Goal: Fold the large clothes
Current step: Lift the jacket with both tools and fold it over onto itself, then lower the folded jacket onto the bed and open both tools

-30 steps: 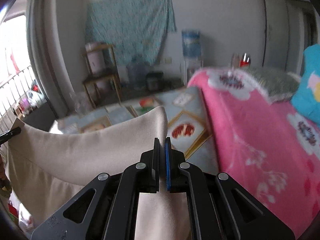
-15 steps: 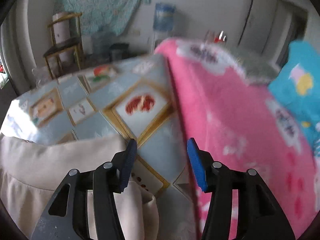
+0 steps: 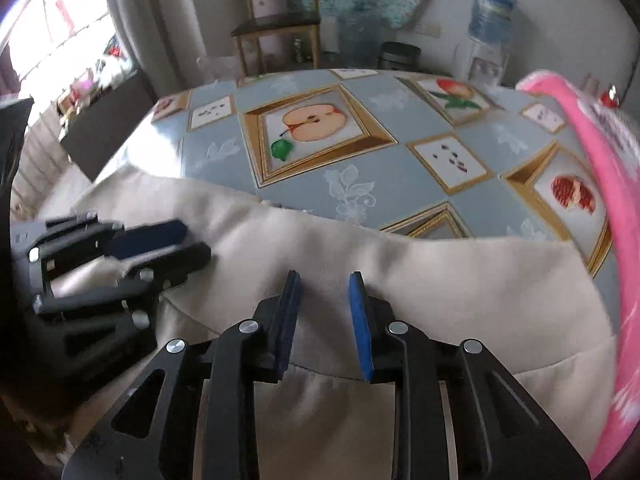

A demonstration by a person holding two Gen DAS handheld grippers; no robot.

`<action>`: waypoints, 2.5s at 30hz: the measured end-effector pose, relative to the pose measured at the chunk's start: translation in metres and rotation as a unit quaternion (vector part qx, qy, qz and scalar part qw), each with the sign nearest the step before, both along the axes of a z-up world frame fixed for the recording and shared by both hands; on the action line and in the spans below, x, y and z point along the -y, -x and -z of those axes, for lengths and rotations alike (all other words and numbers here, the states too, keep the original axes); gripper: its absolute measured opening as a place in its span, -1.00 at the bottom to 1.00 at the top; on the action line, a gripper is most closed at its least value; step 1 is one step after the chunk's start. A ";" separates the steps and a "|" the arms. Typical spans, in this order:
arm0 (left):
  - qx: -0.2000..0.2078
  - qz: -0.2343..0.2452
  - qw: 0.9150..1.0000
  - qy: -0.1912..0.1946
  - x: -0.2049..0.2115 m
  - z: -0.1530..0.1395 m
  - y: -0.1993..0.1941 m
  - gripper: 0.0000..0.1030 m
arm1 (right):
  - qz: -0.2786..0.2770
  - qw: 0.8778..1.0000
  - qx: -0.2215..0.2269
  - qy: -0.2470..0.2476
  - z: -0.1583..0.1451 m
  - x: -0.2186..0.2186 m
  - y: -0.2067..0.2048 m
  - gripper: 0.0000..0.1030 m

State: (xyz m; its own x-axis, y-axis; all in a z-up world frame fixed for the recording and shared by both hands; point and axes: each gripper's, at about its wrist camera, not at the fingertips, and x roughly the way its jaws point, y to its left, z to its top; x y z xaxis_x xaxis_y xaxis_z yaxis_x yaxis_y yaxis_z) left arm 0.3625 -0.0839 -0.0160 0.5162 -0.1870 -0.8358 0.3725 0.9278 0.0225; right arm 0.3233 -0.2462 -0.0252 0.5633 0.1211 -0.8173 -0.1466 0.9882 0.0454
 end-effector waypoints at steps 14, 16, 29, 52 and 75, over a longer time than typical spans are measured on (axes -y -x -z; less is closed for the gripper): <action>-0.045 -0.118 0.990 0.064 -0.154 0.002 0.074 -0.34 | 0.157 0.988 -0.001 0.010 -0.002 0.129 0.113 -0.47; -0.042 -0.128 0.985 0.105 -0.168 0.008 0.078 -0.34 | 0.153 0.988 -0.004 -0.011 0.013 0.138 0.113 -0.47; 0.031 -0.084 0.987 0.137 -0.145 -0.044 0.154 -0.13 | 0.100 0.992 0.057 -0.058 -0.034 0.067 0.181 -0.17; 0.023 -0.153 0.983 0.096 -0.138 0.008 0.173 0.15 | 0.194 0.978 0.052 -0.050 0.012 0.073 0.205 0.16; 0.146 -0.109 0.970 0.162 -0.102 -0.126 0.261 0.90 | 0.116 0.975 0.185 -0.037 -0.092 0.007 0.282 0.86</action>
